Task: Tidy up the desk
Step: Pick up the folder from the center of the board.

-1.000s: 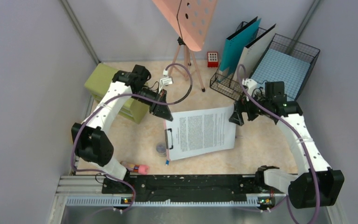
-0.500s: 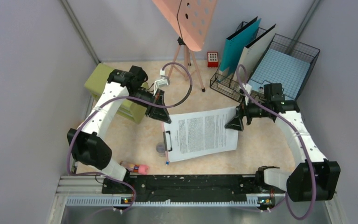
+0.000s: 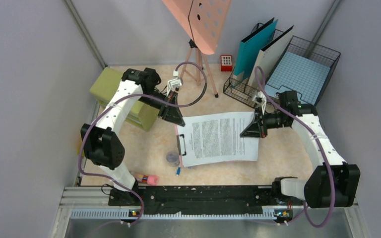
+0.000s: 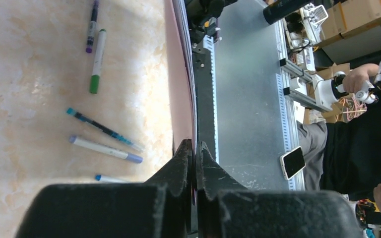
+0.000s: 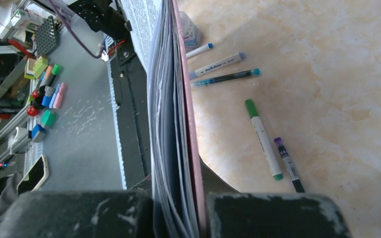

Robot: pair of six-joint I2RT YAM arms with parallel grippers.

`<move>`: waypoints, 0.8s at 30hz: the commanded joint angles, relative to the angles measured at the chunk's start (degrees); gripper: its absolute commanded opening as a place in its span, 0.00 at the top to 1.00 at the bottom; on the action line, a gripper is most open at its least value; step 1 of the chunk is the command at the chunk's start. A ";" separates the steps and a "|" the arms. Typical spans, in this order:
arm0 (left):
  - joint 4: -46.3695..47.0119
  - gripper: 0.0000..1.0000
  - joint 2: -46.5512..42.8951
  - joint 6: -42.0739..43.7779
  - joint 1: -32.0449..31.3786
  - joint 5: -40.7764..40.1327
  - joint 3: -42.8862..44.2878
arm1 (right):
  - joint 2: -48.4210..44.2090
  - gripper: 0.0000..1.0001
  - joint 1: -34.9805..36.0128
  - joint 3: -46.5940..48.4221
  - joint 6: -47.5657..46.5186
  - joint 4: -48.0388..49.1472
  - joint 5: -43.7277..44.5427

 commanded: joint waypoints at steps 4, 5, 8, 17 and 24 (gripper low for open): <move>18.90 1.00 -0.45 -19.00 0.31 1.99 0.02 | -0.54 1.00 0.23 5.51 2.33 -1.67 3.31; 23.37 0.98 -1.19 -22.95 0.46 0.80 -1.36 | -1.02 1.00 0.16 5.79 3.64 -1.05 3.97; 35.60 0.82 -3.52 -32.61 0.82 -2.34 -5.30 | -2.36 1.00 0.13 7.06 7.61 0.39 4.28; 48.78 0.33 -3.33 -45.83 4.03 -3.91 -8.10 | -0.10 1.00 -1.61 12.46 15.42 0.47 1.14; 63.08 0.05 -6.05 -55.47 6.52 -8.26 -15.69 | 2.73 1.00 -5.39 15.49 16.78 -1.21 -3.58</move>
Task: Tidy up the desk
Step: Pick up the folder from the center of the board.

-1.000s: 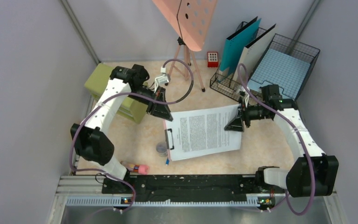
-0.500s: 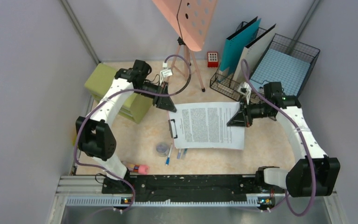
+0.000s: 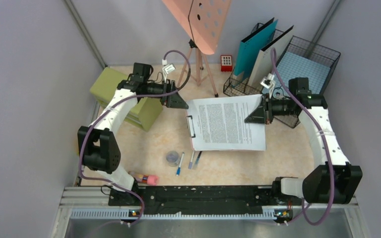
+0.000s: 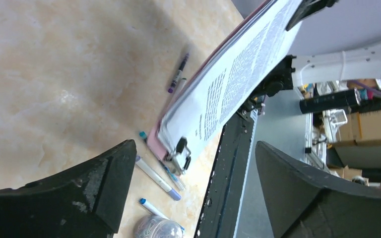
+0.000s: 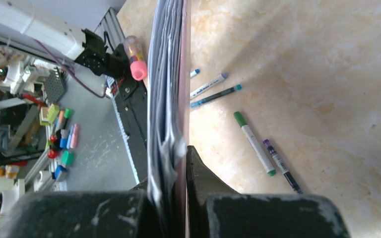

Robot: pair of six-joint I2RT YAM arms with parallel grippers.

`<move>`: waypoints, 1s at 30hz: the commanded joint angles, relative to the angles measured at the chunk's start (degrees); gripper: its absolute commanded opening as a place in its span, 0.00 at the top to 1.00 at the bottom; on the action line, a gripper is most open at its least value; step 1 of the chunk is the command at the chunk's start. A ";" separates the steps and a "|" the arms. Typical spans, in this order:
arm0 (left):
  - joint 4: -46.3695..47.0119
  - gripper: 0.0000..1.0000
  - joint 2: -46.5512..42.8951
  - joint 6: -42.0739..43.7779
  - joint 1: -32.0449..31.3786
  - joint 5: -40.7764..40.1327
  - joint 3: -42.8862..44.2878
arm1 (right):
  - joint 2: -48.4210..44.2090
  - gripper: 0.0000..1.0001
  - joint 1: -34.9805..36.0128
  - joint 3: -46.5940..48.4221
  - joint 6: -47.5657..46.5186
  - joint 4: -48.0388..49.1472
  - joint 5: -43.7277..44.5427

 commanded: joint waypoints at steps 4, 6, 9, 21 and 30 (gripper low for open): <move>17.96 0.02 -4.46 -11.31 2.15 -6.66 -7.40 | 1.86 1.00 -3.51 5.77 2.00 -0.69 -7.43; 20.12 0.02 -4.80 -12.08 2.21 -5.10 -8.98 | 1.95 1.00 -4.04 6.54 2.33 -1.11 -7.47; 25.28 0.02 -4.90 -14.87 2.06 -1.57 -12.09 | 1.95 1.00 -5.15 7.42 3.36 -1.27 -8.45; 56.69 0.02 -2.81 -31.80 -4.84 2.11 -21.56 | 4.79 1.00 -7.47 8.95 6.58 -1.13 -12.08; 87.60 0.56 1.88 -55.88 -10.49 3.06 -25.13 | 3.97 1.00 -9.52 9.25 8.50 -0.86 -11.41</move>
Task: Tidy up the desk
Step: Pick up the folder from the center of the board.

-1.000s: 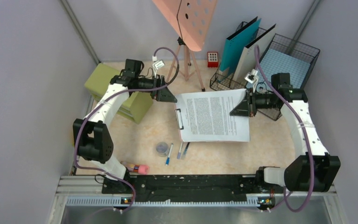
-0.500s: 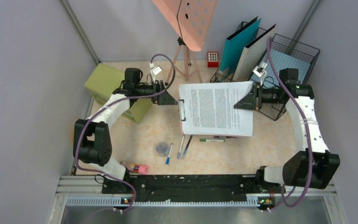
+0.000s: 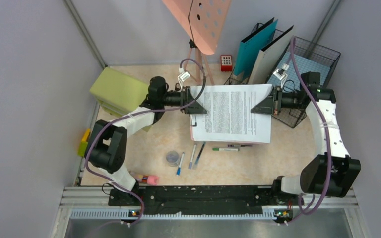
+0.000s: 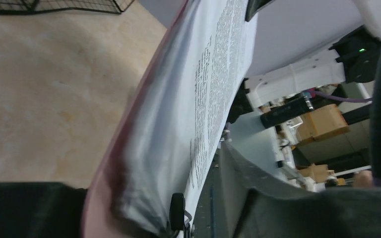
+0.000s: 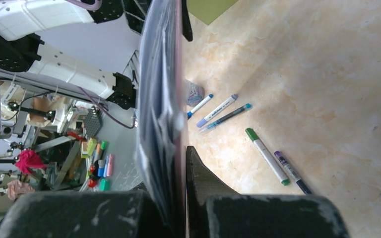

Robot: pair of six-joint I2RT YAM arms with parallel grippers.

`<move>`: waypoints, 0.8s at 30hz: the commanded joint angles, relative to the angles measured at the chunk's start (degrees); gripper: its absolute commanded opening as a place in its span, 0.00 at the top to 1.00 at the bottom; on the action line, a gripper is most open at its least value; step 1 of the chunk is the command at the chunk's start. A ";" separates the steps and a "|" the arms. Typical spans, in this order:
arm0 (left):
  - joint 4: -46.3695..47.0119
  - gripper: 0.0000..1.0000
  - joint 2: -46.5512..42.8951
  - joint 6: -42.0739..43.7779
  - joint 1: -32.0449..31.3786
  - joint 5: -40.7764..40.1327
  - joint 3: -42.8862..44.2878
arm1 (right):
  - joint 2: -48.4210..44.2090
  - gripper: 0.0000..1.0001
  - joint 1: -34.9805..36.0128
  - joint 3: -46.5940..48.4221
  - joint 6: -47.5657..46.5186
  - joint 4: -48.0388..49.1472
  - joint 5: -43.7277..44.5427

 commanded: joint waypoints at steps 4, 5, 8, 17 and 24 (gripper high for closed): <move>38.27 1.00 2.97 -29.26 -0.59 2.03 -3.61 | -1.04 1.00 -3.19 3.64 1.17 -0.32 -3.63; 41.69 1.00 3.34 -32.99 -0.58 1.75 -3.83 | -0.96 1.00 -3.46 4.22 1.02 -0.83 -3.12; 46.16 1.00 3.15 -38.93 -0.41 0.34 -3.89 | -0.97 0.89 -4.34 7.03 -0.19 -2.84 0.16; 3.90 1.00 -12.44 -9.46 1.13 -5.66 -3.07 | -1.98 0.34 -13.73 20.81 2.83 -3.69 20.24; -0.61 1.00 -16.04 -12.21 1.48 -6.75 -0.63 | -2.08 0.32 -15.59 26.99 5.86 0.73 41.82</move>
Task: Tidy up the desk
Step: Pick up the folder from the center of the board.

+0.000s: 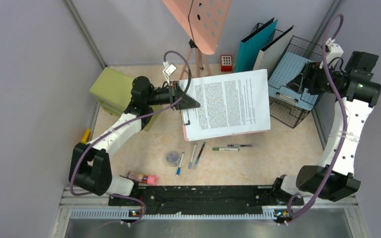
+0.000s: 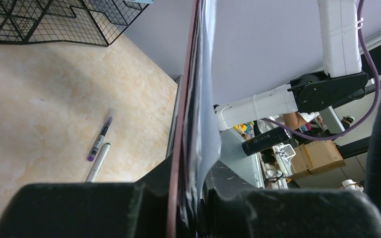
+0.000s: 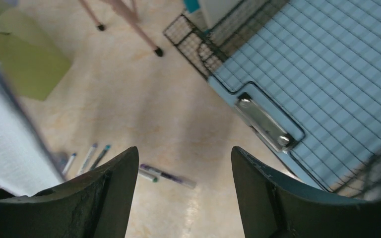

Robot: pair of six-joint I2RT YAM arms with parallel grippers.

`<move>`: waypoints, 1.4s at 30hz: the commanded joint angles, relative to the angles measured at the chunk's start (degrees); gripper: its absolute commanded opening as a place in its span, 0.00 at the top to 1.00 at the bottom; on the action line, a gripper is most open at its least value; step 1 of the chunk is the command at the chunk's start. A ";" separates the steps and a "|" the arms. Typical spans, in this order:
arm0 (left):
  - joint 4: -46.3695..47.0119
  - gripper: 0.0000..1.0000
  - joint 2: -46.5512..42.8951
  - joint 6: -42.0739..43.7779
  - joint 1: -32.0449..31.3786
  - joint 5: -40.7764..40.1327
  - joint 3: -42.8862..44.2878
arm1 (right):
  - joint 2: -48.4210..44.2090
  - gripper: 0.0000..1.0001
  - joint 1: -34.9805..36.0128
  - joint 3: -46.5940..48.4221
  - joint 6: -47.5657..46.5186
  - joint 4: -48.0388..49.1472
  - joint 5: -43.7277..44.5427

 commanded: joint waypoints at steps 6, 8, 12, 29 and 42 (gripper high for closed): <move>-15.82 1.00 -2.17 1.59 -1.37 -9.28 10.02 | -2.51 0.31 -1.90 2.98 8.37 10.60 30.96; -18.50 1.00 -1.26 1.34 -2.56 -11.82 13.02 | -2.55 0.31 -2.08 2.48 9.09 13.78 34.63; -15.99 1.00 3.45 -7.07 -4.83 -14.34 17.95 | -1.03 0.31 -2.47 2.23 10.12 17.18 37.46; -22.04 1.00 23.25 -13.54 -12.80 -20.37 46.25 | 6.05 0.33 -7.64 -5.57 14.50 25.91 39.71; -18.98 1.00 16.29 -15.31 -13.91 -18.68 33.72 | 8.04 0.56 -7.65 -14.27 17.83 31.09 35.00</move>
